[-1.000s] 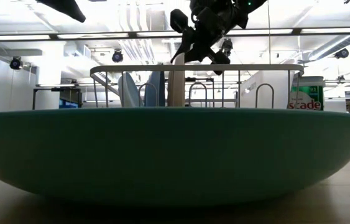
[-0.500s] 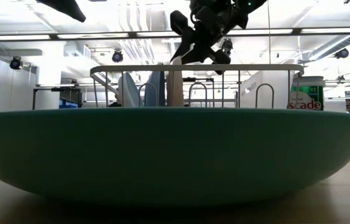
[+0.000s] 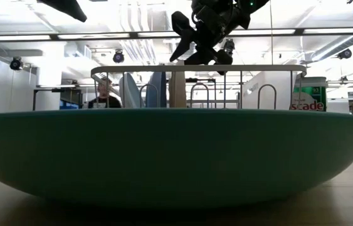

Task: Sort dishes
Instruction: Put the light orange plate in the dish rack, then put the green patterned plate in the dish rack

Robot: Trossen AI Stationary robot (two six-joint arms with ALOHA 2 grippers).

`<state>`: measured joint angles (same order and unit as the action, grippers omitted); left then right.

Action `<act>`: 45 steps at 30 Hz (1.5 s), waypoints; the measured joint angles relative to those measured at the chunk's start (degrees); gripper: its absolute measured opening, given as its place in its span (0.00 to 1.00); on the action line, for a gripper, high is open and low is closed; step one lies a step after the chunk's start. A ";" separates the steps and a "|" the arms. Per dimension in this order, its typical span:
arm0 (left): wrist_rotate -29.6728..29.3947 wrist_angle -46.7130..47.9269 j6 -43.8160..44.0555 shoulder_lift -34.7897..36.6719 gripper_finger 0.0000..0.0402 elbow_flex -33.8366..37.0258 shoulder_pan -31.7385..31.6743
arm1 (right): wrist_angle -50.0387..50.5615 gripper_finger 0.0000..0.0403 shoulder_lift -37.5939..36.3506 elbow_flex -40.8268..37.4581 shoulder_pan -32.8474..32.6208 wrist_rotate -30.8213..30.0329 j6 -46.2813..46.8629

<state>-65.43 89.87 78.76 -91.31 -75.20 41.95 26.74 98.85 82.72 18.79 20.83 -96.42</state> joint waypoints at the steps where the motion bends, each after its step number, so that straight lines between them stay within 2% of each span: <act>1: 0.00 -0.02 0.00 0.00 0.61 0.00 0.00 | 0.02 0.31 0.00 0.00 0.00 -0.49 0.00; 7: 0.00 -0.02 0.00 0.00 0.61 0.00 0.00 | 0.00 0.37 -0.02 0.00 0.02 -6.80 0.07; 14: 0.00 -0.02 0.00 0.00 0.61 0.00 0.00 | 0.02 0.42 -0.02 0.00 0.02 -7.47 0.46; 26: 0.00 -0.07 0.00 0.00 0.61 0.00 0.00 | 2.33 0.43 -1.73 0.00 0.10 -16.32 0.56; 33: 0.00 -0.88 -0.03 0.00 0.61 0.00 -0.07 | 3.51 0.44 -6.52 0.00 0.45 -27.45 4.51; 36: 0.03 -2.42 -0.92 0.00 0.61 0.00 -0.07 | 4.81 0.43 -9.83 0.00 0.42 -28.47 9.35; 38: 0.56 -4.37 -2.28 -0.01 0.61 -0.14 -0.07 | 4.25 0.42 -12.15 -0.05 0.38 -28.54 16.11; 41: 1.95 -8.18 -4.93 -0.02 0.61 -1.49 -0.07 | 1.18 0.40 -16.23 -0.04 0.26 -28.87 31.63; 45: 3.71 -15.59 -11.82 -0.02 0.61 -3.60 -0.07 | 2.05 0.36 -21.79 -0.04 0.26 -28.90 51.69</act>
<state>-61.72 74.27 66.94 -91.33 -78.80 41.89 28.79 77.06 82.67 19.05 -8.07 -44.73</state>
